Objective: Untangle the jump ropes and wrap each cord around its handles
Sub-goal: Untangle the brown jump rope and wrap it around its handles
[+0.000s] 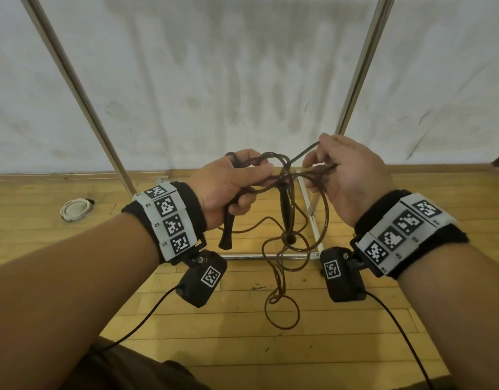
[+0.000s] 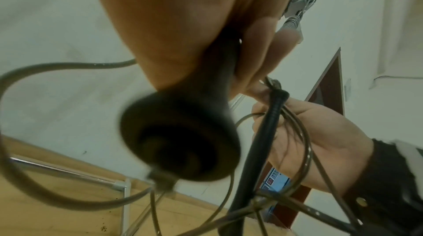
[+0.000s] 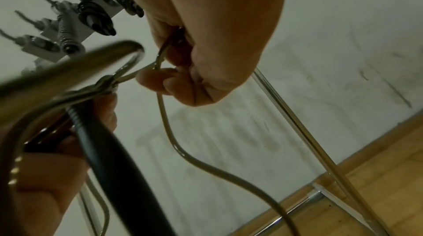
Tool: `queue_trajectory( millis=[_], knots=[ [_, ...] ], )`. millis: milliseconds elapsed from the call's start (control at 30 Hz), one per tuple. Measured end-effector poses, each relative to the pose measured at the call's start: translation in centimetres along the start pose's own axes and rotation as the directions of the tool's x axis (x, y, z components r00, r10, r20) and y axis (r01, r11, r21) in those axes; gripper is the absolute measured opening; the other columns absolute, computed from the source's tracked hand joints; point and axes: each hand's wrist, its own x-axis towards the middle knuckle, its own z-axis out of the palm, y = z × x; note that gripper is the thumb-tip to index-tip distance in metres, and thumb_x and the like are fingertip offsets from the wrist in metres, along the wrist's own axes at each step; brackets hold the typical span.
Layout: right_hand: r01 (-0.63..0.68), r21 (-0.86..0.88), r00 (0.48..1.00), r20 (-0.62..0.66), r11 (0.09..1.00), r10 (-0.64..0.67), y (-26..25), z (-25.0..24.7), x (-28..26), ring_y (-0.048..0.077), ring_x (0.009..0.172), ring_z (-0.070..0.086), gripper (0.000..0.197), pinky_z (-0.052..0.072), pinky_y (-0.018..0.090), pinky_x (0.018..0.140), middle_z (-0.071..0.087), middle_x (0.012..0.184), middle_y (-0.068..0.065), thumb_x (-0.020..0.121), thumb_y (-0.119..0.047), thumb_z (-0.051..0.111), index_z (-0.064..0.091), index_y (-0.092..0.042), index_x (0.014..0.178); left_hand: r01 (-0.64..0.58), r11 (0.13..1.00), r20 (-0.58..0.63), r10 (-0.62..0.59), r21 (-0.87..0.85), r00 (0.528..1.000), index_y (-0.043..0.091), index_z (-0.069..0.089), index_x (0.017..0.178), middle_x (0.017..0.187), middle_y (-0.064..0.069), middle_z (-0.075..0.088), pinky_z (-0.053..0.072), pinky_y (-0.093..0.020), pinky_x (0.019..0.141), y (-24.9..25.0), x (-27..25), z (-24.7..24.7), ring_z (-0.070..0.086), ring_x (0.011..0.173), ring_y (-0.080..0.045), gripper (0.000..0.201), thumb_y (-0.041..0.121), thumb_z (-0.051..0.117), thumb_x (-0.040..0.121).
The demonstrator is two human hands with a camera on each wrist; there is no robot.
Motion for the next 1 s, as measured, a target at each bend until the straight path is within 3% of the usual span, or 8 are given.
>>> queue_trajectory(
  millis=[200, 400, 467, 633, 733, 800, 900, 1000],
  knots=[
    [-0.034, 0.099, 0.985, -0.163, 0.994, 0.050, 0.5, 0.3, 0.3, 0.023, 0.055, 0.066, 0.029, 0.052, 0.036, 0.060, 0.072, 0.076, 0.010, 0.104, -0.023, 0.050, 0.053, -0.012, 0.077, -0.021, 0.958, 0.019, 0.016, 0.287, 1.000, 0.020, 0.060, 0.097, 0.107, -0.025, 0.078, 0.033, -0.020, 0.036, -0.1, 0.4, 0.2, 0.042, 0.038, -0.010, 0.014, 0.017, 0.073, 0.098],
    [-0.189, 0.252, 0.976, -0.060, 0.949, 0.210, -0.1, 1.1, -0.3, 0.022, 0.059, 0.067, 0.028, 0.053, 0.030, 0.057, 0.078, 0.085, 0.016, 0.104, -0.027, 0.045, 0.048, -0.016, 0.079, 0.001, 0.866, -0.091, 0.052, 0.499, 0.995, 0.021, 0.059, 0.100, 0.084, 0.001, 0.081, 0.035, -0.021, 0.038, -1.1, 0.6, 1.1, 0.050, 0.039, -0.013, 0.015, 0.014, 0.072, 0.098],
    [-0.224, 0.285, 0.970, -0.031, 0.932, 0.243, -0.5, 1.4, -0.5, 0.021, 0.060, 0.070, 0.028, 0.056, 0.027, 0.056, 0.078, 0.085, 0.015, 0.106, -0.027, 0.044, 0.049, -0.016, 0.080, -0.004, 0.817, -0.136, 0.100, 0.577, 0.986, 0.023, 0.065, 0.100, 0.066, 0.008, 0.071, 0.039, -0.024, 0.039, -1.3, 0.5, 1.3, 0.052, 0.041, -0.013, 0.011, 0.019, 0.074, 0.097],
    [-0.291, 0.463, 0.942, -0.017, 0.837, 0.336, -1.4, 1.8, -0.6, 0.023, 0.070, 0.077, 0.026, 0.058, 0.027, 0.052, 0.077, 0.087, 0.017, 0.109, -0.029, 0.045, 0.049, -0.015, 0.088, 0.012, 0.664, -0.163, 0.167, 0.748, 0.972, 0.035, 0.067, 0.100, 0.060, 0.021, 0.068, 0.046, -0.015, 0.046, -2.2, 0.3, 2.0, 0.056, 0.043, -0.001, 0.009, 0.036, 0.074, 0.095],
    [-0.307, 0.521, 0.928, -0.022, 0.796, 0.372, -1.3, 1.7, -0.5, 0.023, 0.066, 0.076, 0.028, 0.058, 0.027, 0.050, 0.075, 0.080, 0.017, 0.109, -0.029, 0.043, 0.047, -0.014, 0.086, -0.027, 0.792, -0.142, 0.143, 0.610, 0.979, 0.035, 0.067, 0.109, 0.060, 0.009, 0.068, 0.047, -0.021, 0.046, -2.8, 0.1, 2.3, 0.056, 0.043, -0.006, 0.015, 0.031, 0.071, 0.095],
    [-0.311, 0.550, 0.920, -0.029, 0.775, 0.390, -1.1, 1.6, -0.4, 0.024, 0.068, 0.077, 0.029, 0.059, 0.027, 0.051, 0.075, 0.080, 0.017, 0.110, -0.029, 0.042, 0.046, -0.014, 0.085, -0.066, 0.915, -0.074, 0.103, 0.398, 0.992, 0.034, 0.067, 0.110, 0.075, -0.001, 0.077, 0.042, -0.024, 0.041, -2.8, -0.3, 2.5, 0.052, 0.042, -0.012, 0.015, 0.031, 0.068, 0.096],
    [-0.309, 0.614, 0.916, -0.014, 0.727, 0.401, -0.8, 1.4, -0.2, 0.026, 0.069, 0.077, 0.025, 0.060, 0.029, 0.051, 0.074, 0.081, 0.021, 0.110, -0.027, 0.042, 0.044, -0.013, 0.089, -0.075, 0.968, -0.027, 0.084, 0.240, 0.996, 0.026, 0.065, 0.114, 0.100, -0.015, 0.080, 0.039, -0.023, 0.038, -2.9, -0.3, 2.7, 0.052, 0.041, -0.013, 0.018, 0.038, 0.063, 0.100],
    [-0.307, 0.662, 0.915, 0.009, 0.683, 0.403, -0.5, 1.3, -0.1, 0.029, 0.068, 0.077, 0.021, 0.059, 0.029, 0.049, 0.073, 0.085, 0.024, 0.110, -0.024, 0.041, 0.043, -0.013, 0.092, -0.056, 0.992, -0.006, 0.057, 0.110, 0.998, 0.028, 0.073, 0.100, 0.091, -0.014, 0.076, 0.036, -0.022, 0.036, -3.0, 0.1, 2.7, 0.051, 0.040, -0.013, 0.010, 0.033, 0.064, 0.099]
  ],
)
